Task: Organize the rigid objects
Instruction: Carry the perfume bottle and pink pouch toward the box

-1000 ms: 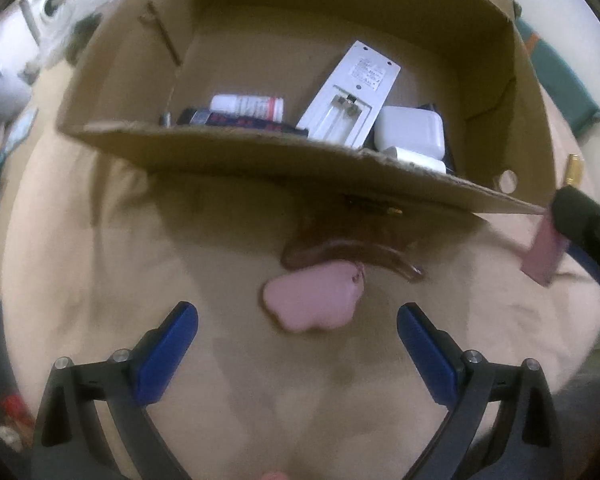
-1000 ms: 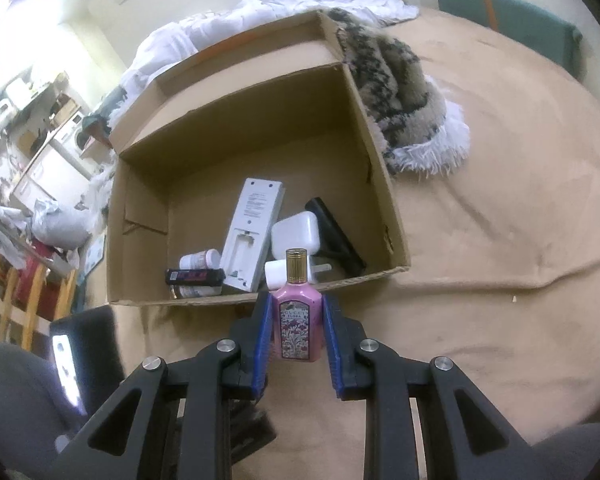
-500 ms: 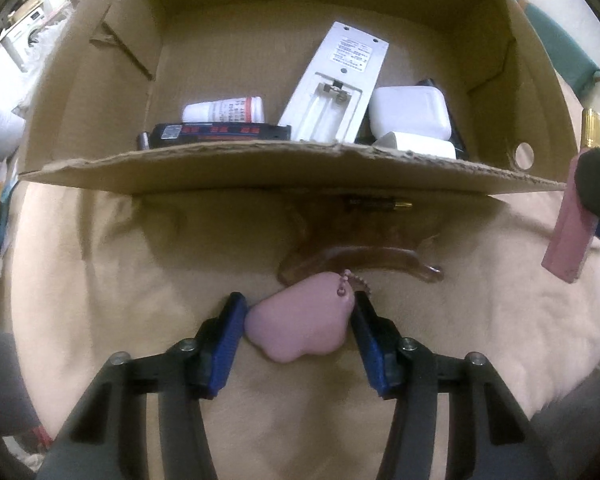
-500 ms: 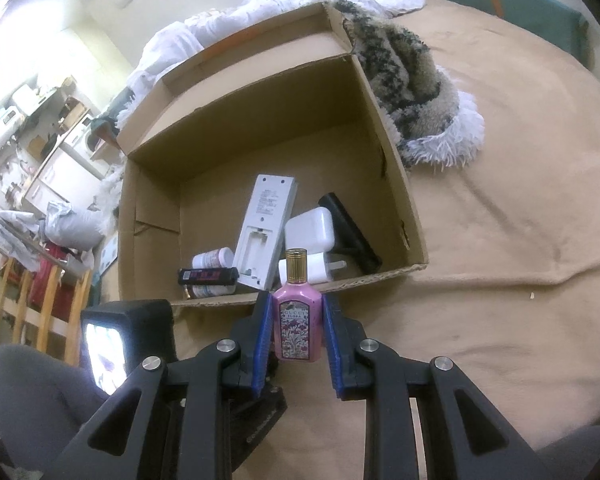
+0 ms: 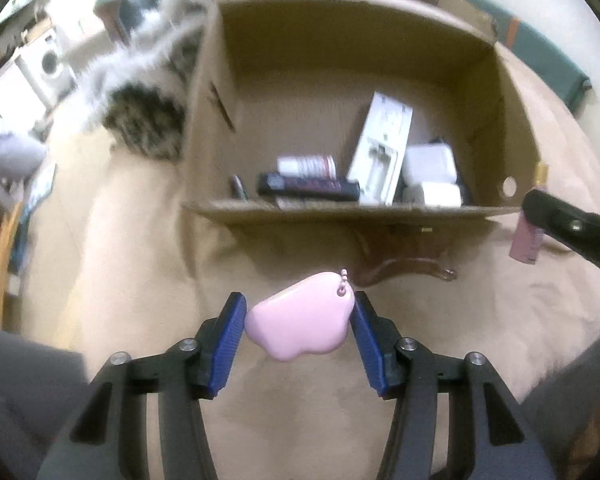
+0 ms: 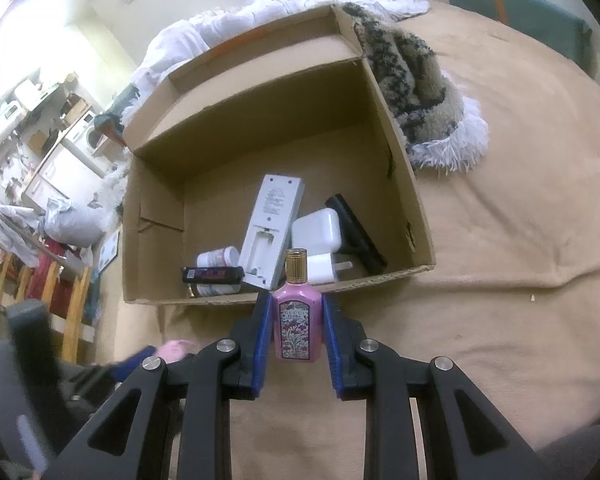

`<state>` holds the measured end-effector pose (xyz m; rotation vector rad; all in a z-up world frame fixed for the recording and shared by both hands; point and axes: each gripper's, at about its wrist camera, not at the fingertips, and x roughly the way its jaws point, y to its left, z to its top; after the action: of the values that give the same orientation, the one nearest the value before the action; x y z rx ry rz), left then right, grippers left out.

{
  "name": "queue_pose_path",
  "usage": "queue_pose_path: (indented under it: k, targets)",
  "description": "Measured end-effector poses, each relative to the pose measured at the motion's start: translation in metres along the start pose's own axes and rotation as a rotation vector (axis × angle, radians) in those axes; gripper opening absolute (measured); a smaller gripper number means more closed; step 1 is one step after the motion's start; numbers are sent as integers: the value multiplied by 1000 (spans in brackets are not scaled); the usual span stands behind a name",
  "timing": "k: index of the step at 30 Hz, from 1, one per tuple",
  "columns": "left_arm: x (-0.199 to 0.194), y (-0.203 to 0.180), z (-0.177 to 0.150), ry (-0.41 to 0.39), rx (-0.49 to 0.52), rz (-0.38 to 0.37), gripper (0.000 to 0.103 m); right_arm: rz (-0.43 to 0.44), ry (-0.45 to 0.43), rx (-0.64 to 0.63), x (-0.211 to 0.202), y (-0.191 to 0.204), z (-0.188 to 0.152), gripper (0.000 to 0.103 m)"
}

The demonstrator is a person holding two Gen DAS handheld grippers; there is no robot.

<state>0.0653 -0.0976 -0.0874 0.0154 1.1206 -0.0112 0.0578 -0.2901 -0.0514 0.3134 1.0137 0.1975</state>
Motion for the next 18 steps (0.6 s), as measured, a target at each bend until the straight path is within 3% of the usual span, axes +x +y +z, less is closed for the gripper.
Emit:
queue_pose_path:
  k: [9,18]
  targets:
    - [-52,33,23,-114,-2,-25,50,47,-37,-9,-8,6,10,26]
    - [-50,32,78,-168,14,-28,50,45,-77,-29,-3,8,40,26]
